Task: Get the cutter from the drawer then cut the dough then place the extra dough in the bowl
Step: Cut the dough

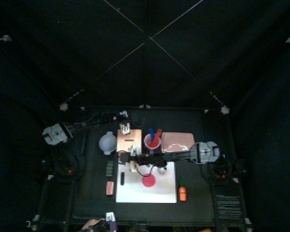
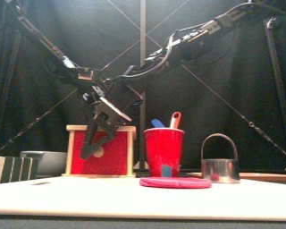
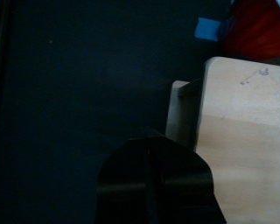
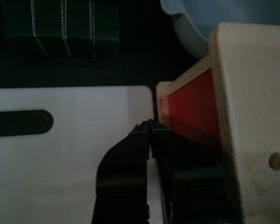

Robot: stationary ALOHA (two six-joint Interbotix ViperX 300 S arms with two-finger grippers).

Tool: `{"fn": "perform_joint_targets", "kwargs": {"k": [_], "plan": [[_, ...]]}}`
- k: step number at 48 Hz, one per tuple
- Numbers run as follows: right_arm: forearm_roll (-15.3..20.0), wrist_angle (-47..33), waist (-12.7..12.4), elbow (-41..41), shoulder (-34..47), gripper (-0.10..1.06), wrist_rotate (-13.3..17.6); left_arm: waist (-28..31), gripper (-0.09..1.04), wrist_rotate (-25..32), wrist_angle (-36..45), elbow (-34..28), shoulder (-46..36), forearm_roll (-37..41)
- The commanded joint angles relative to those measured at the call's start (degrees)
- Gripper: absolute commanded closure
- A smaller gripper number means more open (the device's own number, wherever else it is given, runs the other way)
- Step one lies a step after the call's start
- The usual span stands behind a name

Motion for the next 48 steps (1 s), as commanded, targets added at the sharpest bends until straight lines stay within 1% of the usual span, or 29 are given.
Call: {"fn": "perform_joint_targets", "kwargs": {"k": [1, 14, 18, 26, 30, 32, 38, 43, 48], "plan": [[-0.62, -0.18, -2.20, -1.76, -1.23, 0.78, -0.09, -0.26, 0.63, -0.18, -0.09, -2.02, -0.70, 0.18], [-0.18, 0.26, -1.58, -2.11, -1.58, 0.78, 0.09, -0.26, 0.63, -0.35, -0.79, -1.23, -1.23, 0.00], [0.70, 0.26, -0.18, -2.55, -2.20, 0.78, 0.26, -0.09, 0.63, -0.70, -1.58, -1.23, -1.67, -0.18], [2.99, 0.26, 4.22, -3.87, -5.27, 0.78, 0.00, 0.62, 0.63, -2.02, -3.78, -1.32, -3.25, -0.09], [3.78, 0.62, 6.15, -3.43, -7.47, 0.78, 0.70, 1.67, 0.63, -2.55, -5.45, -1.14, -4.31, -0.09], [4.75, 1.23, 7.03, -2.90, -8.79, 0.77, 0.62, 2.29, 0.63, -2.72, -6.06, -1.05, -4.83, -0.09], [6.94, 4.31, 8.35, -0.53, -12.39, 0.75, 0.79, 3.96, 0.63, -3.43, -7.38, -0.70, -7.21, -0.35], [9.23, 8.96, 9.23, 4.13, -16.52, 0.73, 0.70, 3.96, 0.63, -4.13, -9.14, 0.35, -10.02, -1.58], [11.78, 12.57, 9.67, 8.96, -21.01, 0.72, 0.53, 3.43, 0.62, -4.13, -12.92, 2.64, -13.10, -3.25]]}}
